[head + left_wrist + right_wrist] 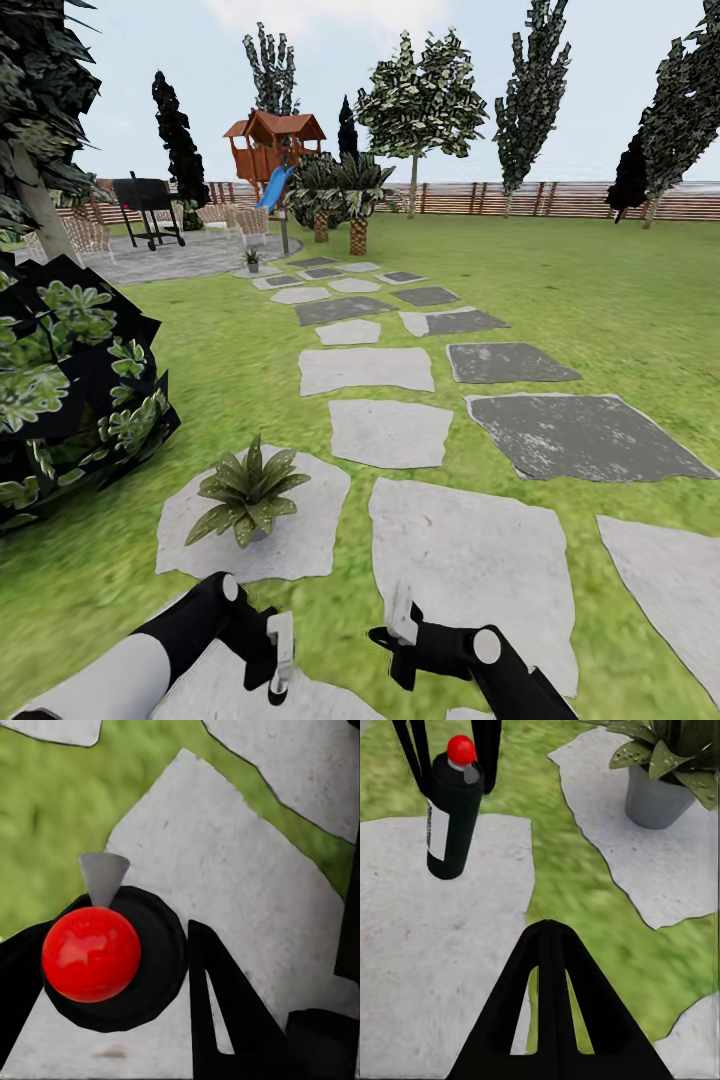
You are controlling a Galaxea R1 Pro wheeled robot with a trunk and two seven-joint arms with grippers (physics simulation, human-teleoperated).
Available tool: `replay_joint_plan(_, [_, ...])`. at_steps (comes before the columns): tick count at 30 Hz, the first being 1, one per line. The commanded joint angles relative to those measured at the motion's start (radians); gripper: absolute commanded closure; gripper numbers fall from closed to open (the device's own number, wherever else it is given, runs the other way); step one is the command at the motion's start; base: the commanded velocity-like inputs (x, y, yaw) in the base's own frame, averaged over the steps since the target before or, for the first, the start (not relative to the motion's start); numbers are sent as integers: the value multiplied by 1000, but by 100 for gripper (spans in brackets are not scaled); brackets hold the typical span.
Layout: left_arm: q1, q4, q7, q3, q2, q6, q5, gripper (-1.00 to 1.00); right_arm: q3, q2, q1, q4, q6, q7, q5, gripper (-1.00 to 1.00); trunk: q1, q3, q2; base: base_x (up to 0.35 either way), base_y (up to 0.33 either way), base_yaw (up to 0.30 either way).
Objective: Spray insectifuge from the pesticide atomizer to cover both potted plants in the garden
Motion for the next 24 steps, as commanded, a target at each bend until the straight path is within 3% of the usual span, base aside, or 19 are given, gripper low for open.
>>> replay_joint_plan(1, [0, -2, -4, -2, 9, 4, 0, 100, -2, -8, 0, -1, -6, 1, 9, 100, 0, -1, 0, 0, 0, 0])
replay_joint_plan(2, [0, -2, -4, -3, 15, 4, -1, 100, -3, -18, 0, 0, -7, 1, 9, -100, 0, -1, 0, 0, 0, 0])
replay_joint_plan(5, [2, 0, -3, -4, 21, 4, -1, 100, -5, -56, 0, 1, -8, 2, 7, -100, 0, -1, 0, 0, 0, 0])
replay_joint_plan(8, [4, 0, 13, 2, 22, 4, 4, 100, -9, -77, 0, 19, -8, -4, 6, -100, 0, -1, 0, 0, 0, 0])
replay_joint_plan(10, [6, 6, 100, 14, 19, 5, 30, 100, -35, -104, 0, 67, -12, -43, 5, -100, 0, -1, 0, 0, 0, 0])
replay_joint_plan(12, [23, 43, 217, 34, 11, 3, 99, 100, -93, -116, 2, 122, -13, -137, 3, -100, 0, -1, 0, 0, 0, 0])
replay_joint_plan(15, [41, 111, 390, 53, -2, -5, 287, 100, -199, -120, 5, 245, -15, -296, 2, -100, 0, -1, 0, 0, 0, 0])
replay_joint_plan(16, [57, 151, 491, 57, -6, -47, 405, 100, -253, -120, 6, 330, -21, -398, 1, -100, 0, -1, 0, 0, 0, 0])
replay_joint_plan(18, [83, 200, 646, 58, -8, -157, 537, 100, -288, -120, 6, 449, -69, -547, 0, -100, 0, -1, 0, 0, 0, 0])
replay_joint_plan(22, [122, 260, 862, 59, -21, -236, 686, 100, -301, -118, 7, 596, -207, -833, -4, -100, 0, -1, 0, 0, 0, 0])
replay_joint_plan(24, [154, 267, 960, 58, -33, -258, 724, 100, -303, -105, 9, 642, -308, -996, -5, -100, 0, -1, 0, 0, 0, 0])
